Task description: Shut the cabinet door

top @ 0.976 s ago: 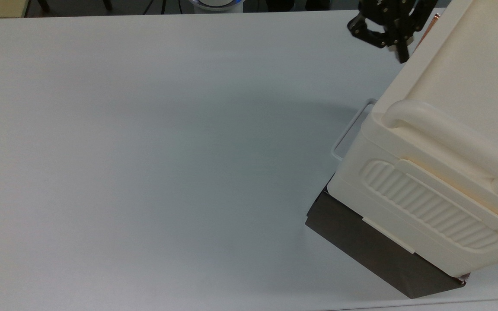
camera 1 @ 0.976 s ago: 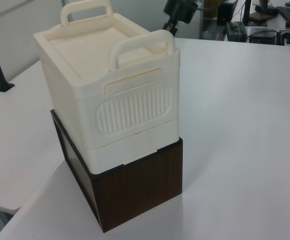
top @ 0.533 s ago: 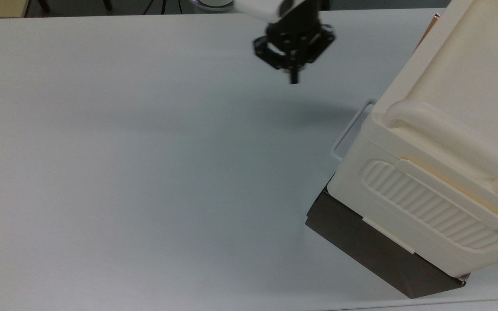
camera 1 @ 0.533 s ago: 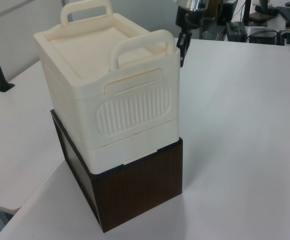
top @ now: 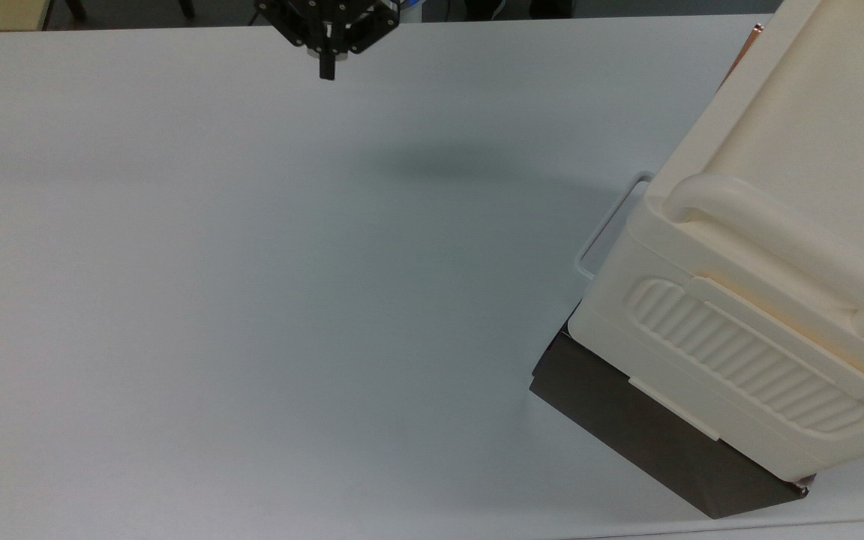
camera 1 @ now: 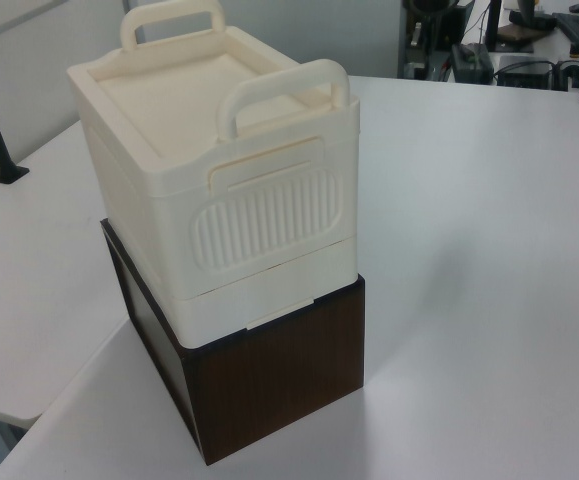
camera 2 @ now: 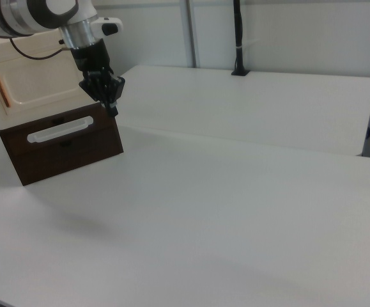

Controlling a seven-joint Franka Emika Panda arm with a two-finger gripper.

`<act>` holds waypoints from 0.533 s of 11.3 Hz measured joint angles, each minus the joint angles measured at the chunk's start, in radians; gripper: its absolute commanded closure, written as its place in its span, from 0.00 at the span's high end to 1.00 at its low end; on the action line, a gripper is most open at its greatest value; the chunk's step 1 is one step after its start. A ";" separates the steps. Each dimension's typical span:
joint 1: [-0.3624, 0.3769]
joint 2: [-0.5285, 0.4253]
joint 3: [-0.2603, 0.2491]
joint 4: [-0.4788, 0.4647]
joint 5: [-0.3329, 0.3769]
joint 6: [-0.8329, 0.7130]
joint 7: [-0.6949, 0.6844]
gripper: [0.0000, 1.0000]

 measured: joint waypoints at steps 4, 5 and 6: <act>-0.026 -0.012 -0.002 -0.015 0.001 -0.037 0.021 0.82; -0.026 -0.012 -0.002 -0.018 0.010 -0.044 0.022 1.00; -0.027 -0.013 -0.002 -0.020 0.014 -0.051 0.024 1.00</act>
